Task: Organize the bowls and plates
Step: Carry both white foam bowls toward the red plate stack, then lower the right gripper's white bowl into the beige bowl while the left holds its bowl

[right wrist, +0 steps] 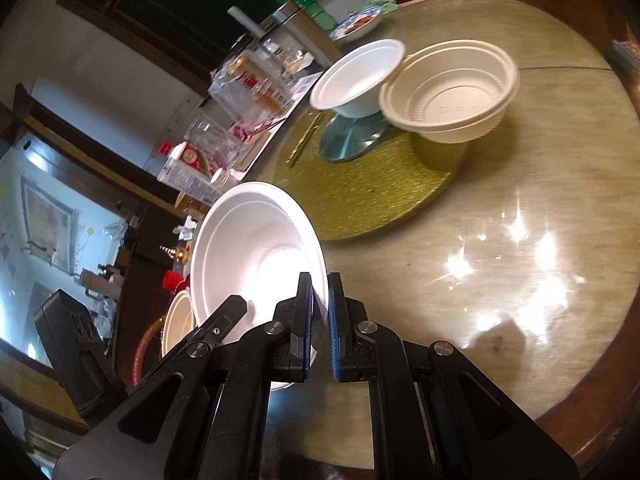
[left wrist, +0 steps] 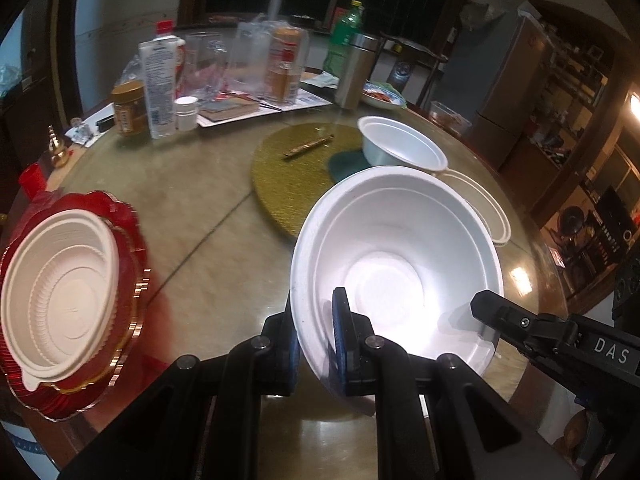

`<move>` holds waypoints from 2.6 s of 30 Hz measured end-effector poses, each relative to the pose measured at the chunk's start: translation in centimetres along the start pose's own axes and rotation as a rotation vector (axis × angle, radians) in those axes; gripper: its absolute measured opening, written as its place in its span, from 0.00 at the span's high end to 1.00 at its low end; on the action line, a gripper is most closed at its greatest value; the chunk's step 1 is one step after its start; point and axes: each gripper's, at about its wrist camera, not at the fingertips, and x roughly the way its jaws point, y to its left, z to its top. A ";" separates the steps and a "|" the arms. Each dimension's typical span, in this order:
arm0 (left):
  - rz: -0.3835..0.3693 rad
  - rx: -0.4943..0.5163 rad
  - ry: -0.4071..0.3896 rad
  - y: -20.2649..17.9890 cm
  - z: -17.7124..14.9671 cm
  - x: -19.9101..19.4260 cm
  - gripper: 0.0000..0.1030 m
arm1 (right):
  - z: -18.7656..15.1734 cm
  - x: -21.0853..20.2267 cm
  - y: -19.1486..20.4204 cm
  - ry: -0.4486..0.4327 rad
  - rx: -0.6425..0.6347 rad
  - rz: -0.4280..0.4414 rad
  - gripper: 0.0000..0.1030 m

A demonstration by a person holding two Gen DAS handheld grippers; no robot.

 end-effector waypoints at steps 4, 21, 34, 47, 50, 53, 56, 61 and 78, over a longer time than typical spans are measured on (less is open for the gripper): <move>0.011 -0.023 -0.011 1.5 0.0 -0.6 0.88 | -0.4 1.0 1.4 0.017 -0.027 0.012 0.93; 0.071 -0.117 -0.055 7.3 0.5 -2.5 0.88 | -1.2 5.5 7.3 0.087 -0.134 0.052 0.93; 0.115 -0.171 -0.097 11.0 0.8 -4.4 0.88 | -1.7 8.1 11.3 0.126 -0.199 0.085 0.93; 0.166 -0.234 -0.130 15.1 0.2 -6.3 0.88 | -3.3 10.8 15.0 0.175 -0.248 0.121 0.93; 0.181 -0.249 -0.136 16.0 0.1 -6.6 0.88 | -3.7 11.5 16.0 0.189 -0.264 0.131 0.93; 0.196 -0.264 -0.139 16.9 -0.1 -6.9 0.88 | -4.1 12.3 16.9 0.205 -0.277 0.138 0.93; 0.212 -0.277 -0.133 17.8 -0.3 -6.9 0.88 | -4.7 13.0 17.5 0.222 -0.286 0.143 0.93; 0.231 -0.293 -0.116 18.9 -0.8 -6.6 0.88 | -5.4 14.5 18.0 0.257 -0.294 0.145 0.93; 0.253 -0.311 -0.090 20.2 -1.8 -6.2 0.88 | -6.2 16.4 18.6 0.299 -0.313 0.120 0.93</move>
